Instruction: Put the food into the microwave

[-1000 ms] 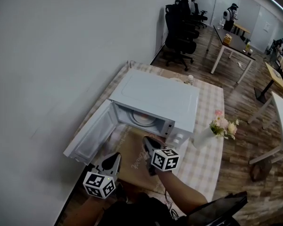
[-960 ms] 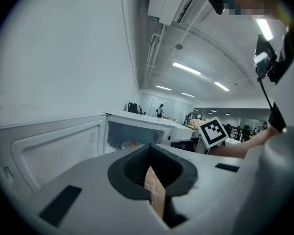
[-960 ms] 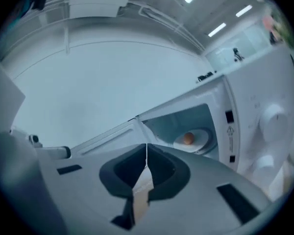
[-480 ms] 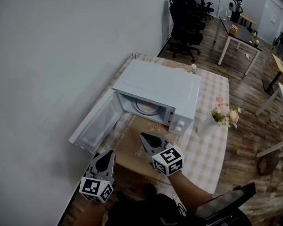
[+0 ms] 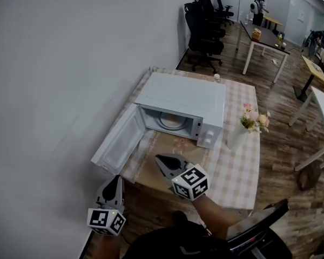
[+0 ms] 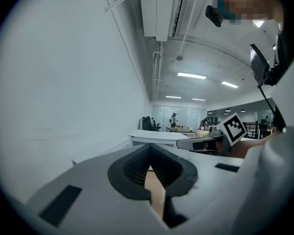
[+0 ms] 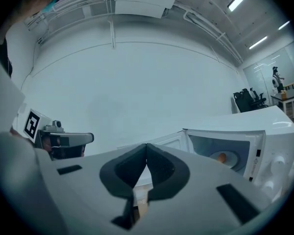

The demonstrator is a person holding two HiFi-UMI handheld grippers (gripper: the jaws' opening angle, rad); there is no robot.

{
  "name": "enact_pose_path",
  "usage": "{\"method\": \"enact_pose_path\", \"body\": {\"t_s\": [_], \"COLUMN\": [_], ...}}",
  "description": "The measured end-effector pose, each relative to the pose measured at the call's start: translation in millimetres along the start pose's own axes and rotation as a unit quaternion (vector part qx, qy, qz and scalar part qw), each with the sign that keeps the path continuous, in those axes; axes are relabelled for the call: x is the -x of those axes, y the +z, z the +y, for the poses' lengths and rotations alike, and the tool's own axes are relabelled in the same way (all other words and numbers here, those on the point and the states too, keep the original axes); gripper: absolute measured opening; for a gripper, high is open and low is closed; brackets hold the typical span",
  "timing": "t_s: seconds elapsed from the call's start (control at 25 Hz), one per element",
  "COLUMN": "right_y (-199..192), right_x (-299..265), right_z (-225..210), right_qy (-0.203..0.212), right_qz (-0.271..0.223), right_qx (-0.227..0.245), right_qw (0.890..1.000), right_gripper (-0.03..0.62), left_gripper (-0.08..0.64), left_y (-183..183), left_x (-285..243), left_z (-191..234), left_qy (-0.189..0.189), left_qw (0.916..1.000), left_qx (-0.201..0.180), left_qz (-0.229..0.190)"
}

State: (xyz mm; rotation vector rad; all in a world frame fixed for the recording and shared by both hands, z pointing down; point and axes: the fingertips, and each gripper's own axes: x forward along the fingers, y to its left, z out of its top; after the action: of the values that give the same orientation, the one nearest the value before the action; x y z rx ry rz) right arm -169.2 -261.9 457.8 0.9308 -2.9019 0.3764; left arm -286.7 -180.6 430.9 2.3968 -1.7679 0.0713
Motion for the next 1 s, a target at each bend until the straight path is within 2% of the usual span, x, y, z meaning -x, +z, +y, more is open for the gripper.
{"method": "enact_pose_path", "body": {"t_s": [0.24,0.48,0.68,0.84,1.0], "right_y": [15,17,19,24,25], "right_x": [-1,-3,-3,-1,-1], "right_z": [53,81,93,100,101], "right_qy": [0.004,0.006,0.01,0.004,0.006], "right_qz": [-0.005,-0.007,-0.007,-0.006,-0.01], "right_qx": [0.058,0.056,0.061,0.09,0.08], "right_qw": [0.998,0.998,0.998,0.996,0.997], "right_gripper": [0.009,0.009,0.009,0.009,0.009], "left_gripper": [0.008,0.008,0.008,0.008,0.008], "left_y": [8,7,7,10,3], "left_x": [38,62,73,75,76], "left_z": [18,34,38,38,40], "left_qy": [0.011,0.017,0.02,0.019,0.019], "left_qw": [0.9998,0.9991,0.9989,0.9989,0.9987], "left_qx": [-0.006,0.014,0.018,0.012,0.015], "left_qz": [-0.018,-0.035,-0.04,-0.041,-0.044]}}
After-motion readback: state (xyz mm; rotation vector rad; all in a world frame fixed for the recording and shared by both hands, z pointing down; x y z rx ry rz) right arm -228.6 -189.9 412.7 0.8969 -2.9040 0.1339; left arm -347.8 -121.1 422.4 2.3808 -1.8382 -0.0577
